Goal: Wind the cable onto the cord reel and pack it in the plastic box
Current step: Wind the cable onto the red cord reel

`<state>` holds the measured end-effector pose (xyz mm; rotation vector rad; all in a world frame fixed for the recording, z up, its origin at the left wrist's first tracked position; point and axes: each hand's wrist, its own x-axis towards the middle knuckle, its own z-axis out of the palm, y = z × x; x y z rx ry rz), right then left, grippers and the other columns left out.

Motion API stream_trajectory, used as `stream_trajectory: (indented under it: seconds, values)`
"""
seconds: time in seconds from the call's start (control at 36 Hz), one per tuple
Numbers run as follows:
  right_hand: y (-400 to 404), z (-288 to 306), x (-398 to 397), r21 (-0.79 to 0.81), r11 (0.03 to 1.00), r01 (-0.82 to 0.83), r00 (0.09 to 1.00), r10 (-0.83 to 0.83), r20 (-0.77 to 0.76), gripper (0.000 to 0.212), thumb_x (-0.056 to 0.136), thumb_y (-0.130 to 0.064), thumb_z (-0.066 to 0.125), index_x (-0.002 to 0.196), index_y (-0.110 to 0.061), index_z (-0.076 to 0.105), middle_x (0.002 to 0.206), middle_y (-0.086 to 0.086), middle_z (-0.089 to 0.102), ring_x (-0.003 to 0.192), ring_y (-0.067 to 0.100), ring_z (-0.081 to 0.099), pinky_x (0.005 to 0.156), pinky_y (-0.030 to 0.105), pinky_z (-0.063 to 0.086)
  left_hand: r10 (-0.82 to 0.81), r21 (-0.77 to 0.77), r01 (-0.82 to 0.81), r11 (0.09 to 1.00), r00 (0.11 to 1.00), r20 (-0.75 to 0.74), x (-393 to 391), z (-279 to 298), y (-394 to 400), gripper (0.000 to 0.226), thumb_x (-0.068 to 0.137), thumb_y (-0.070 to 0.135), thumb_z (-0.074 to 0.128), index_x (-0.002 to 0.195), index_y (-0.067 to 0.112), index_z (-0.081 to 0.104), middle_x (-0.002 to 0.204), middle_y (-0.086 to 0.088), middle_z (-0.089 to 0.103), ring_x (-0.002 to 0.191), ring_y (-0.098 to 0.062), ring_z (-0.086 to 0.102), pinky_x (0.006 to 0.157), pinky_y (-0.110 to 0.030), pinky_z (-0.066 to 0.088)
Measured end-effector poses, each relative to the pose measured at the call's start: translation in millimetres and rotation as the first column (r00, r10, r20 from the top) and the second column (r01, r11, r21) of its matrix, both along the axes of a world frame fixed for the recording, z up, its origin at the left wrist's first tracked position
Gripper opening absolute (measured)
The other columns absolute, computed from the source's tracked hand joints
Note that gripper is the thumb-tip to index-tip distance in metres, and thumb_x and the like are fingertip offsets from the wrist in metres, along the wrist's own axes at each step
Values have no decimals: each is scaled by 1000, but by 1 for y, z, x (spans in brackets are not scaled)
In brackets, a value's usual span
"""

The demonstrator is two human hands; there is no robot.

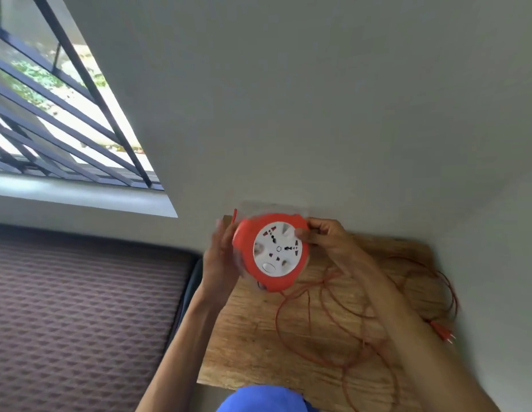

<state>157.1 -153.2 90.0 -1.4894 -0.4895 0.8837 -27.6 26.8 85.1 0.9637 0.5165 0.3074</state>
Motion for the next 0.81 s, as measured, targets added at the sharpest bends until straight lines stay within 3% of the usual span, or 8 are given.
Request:
stream_trajectory:
  seconds: [0.11, 0.19, 0.33, 0.42, 0.61, 0.67, 0.72, 0.81]
  values:
    - [7, 23, -5, 63, 997, 34, 999, -33, -26, 54, 76, -49, 92, 115, -14, 81, 109, 14, 80, 93, 23, 77, 76, 29, 63, -97, -126, 116, 985, 985, 144, 13, 24, -11, 90, 98, 83, 51, 166, 24, 50, 165, -20, 55, 152, -40, 53, 118, -57, 51]
    - [13, 39, -9, 54, 992, 113, 993, -114, 17, 52, 70, -46, 94, 106, -14, 76, 97, 11, 82, 82, 21, 78, 65, 26, 60, -109, -242, 181, 953, 953, 284, 20, 25, -20, 92, 102, 84, 41, 169, 21, 44, 166, -24, 51, 152, -45, 52, 111, -61, 54]
    - [14, 59, -8, -46, 979, 199, 889, -161, 428, 38, 77, -45, 93, 89, -16, 72, 87, -3, 82, 78, 13, 79, 61, 20, 57, -100, -332, 239, 912, 917, 386, 25, 23, -26, 95, 102, 84, 42, 172, 19, 38, 166, -27, 50, 148, -49, 55, 108, -65, 53]
    - [12, 69, -8, -50, 973, 226, 809, -159, 566, 34, 78, -47, 92, 85, -17, 75, 81, -9, 80, 70, 4, 73, 59, 12, 51, -109, -315, 242, 918, 916, 387, 26, 26, -27, 95, 102, 78, 43, 173, 16, 33, 165, -27, 50, 145, -49, 57, 108, -67, 53]
    - [11, 87, -21, -80, 958, 275, 703, -144, 697, 40, 83, -59, 83, 90, -21, 75, 83, -11, 78, 71, 7, 73, 63, 27, 59, -230, -178, 330, 927, 876, 424, 24, 57, -27, 133, 72, 60, 91, 176, 17, 20, 160, -27, 30, 147, -53, 23, 118, -81, 8]
    - [7, 90, -28, -88, 949, 301, 589, -112, 801, 40, 87, -62, 77, 103, -24, 74, 94, -13, 78, 71, 4, 68, 63, 23, 55, -238, -180, 342, 922, 870, 431, 25, 58, -28, 136, 73, 62, 91, 177, 18, 14, 163, -27, 27, 148, -54, 20, 118, -82, 4]
    - [0, 89, -35, -17, 955, 297, 369, -98, 924, 38, 94, -54, 74, 118, -26, 72, 108, -11, 76, 77, 4, 65, 67, 24, 57, -236, -179, 338, 924, 871, 430, 24, 56, -30, 132, 77, 67, 86, 177, 18, 15, 167, -27, 27, 150, -54, 20, 120, -75, 19]
    - [-8, 86, -48, 20, 993, 112, 33, -24, 999, 33, 100, -39, 68, 131, -26, 68, 120, -5, 71, 97, 14, 67, 72, 32, 60, -180, -198, 280, 939, 894, 411, 21, 58, -31, 131, 77, 73, 84, 176, 15, 22, 162, -29, 39, 147, -53, 34, 115, -62, 40]
